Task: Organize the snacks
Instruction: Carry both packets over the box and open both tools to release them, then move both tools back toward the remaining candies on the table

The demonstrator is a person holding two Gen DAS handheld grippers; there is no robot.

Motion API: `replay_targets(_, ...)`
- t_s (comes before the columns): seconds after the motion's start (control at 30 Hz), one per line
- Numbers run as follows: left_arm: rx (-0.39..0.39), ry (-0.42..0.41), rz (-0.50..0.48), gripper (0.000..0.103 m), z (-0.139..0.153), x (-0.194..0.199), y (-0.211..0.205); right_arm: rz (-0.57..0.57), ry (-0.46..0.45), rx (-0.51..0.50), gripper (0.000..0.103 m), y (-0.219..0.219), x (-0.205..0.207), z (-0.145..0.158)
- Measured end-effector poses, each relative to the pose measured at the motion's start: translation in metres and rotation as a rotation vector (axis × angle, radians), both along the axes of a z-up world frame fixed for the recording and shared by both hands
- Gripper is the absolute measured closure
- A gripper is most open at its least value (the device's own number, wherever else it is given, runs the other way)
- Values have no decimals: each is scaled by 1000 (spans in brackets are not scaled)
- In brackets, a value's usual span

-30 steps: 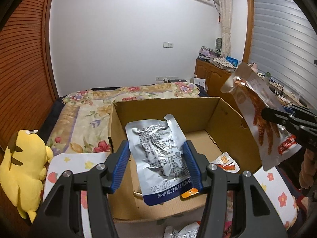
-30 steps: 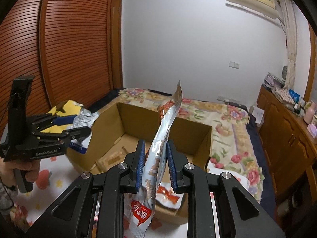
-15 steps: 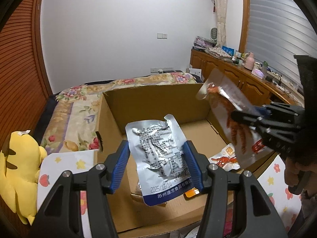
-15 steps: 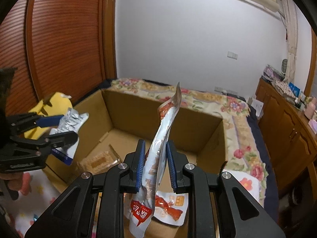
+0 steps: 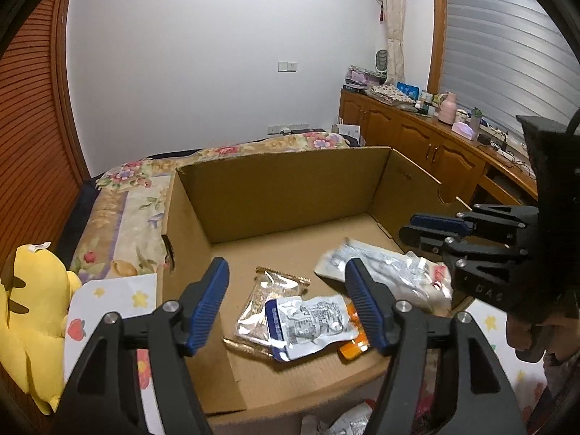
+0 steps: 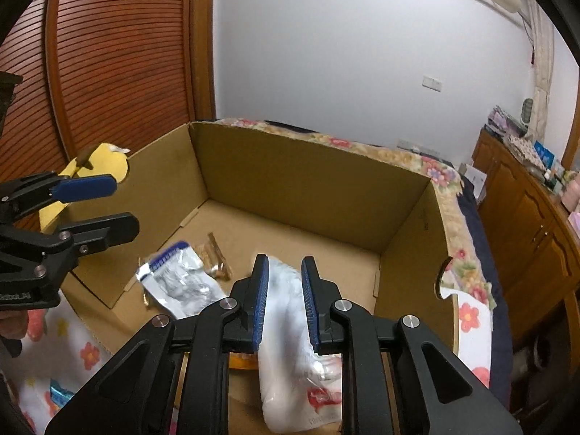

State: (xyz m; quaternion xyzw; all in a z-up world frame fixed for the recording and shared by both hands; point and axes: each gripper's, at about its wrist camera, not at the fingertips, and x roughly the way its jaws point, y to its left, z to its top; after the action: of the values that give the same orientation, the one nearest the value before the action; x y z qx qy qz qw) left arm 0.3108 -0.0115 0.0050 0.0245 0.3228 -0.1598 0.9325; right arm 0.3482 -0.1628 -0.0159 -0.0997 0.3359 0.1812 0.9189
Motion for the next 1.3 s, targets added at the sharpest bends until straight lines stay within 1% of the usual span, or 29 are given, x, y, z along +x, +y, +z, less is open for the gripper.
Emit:
replay_targets(0.07,8,-10,-1,22,2,-6,-1,4,1,27,86,-4,-5,3)
replay_targets(0.17,23,-18,-13,20,6,-15,-3,3,-11,48,86,-8,-18,8)
replay_targets(0.23,34,-24,-12,13,9,-24,-3,5,-25,55,86,-11,-28,12)
replay_targets(0.4,44,-27,-18,5,16,-42,-2,8,-48,92,86,-18,-59,24)
replay_targets(0.47,57,-21,-20,5,17,-49,-2,9,-52,105,83,-19,-73,25)
replay_targets(0.5,64,-22,-22,5,18,-53,-2,10,-51,105,78,-21,-78,25)
replay_targets(0.53,69,-22,-24,5,18,-57,-2,9,-50,104,75,-22,-83,25)
replay_targets(0.63,62,-13,-46,4,17,-70,-1,3,-46,100,71,-23,-100,21)
replay_targets(0.7,53,-6,-57,2,16,-79,0,-7,-35,107,62,-26,-110,18)
replay_targets(0.73,52,-6,-60,0,16,-83,0,-11,-32,112,61,-27,-115,16)
replay_targets(0.83,45,-11,-71,0,16,-96,1,-19,-22,122,59,-28,-127,10)
replay_targets(0.87,42,-10,-73,0,15,-100,2,-21,-17,126,57,-28,-131,8)
replay_targets(0.97,55,-7,-75,0,12,-109,3,-21,9,136,54,-26,-141,-2)
replay_targets(1.03,64,-6,-78,0,8,-116,5,-22,20,134,54,-24,-147,-8)
replay_targets(1.13,62,3,-86,0,0,-124,10,-19,43,140,49,-19,-156,-20)
replay_targets(1.23,49,22,-87,0,-8,-131,16,-16,67,143,48,-15,-163,-32)
replay_targets(1.3,59,28,-89,0,-14,-134,18,-13,81,142,46,-10,-167,-40)
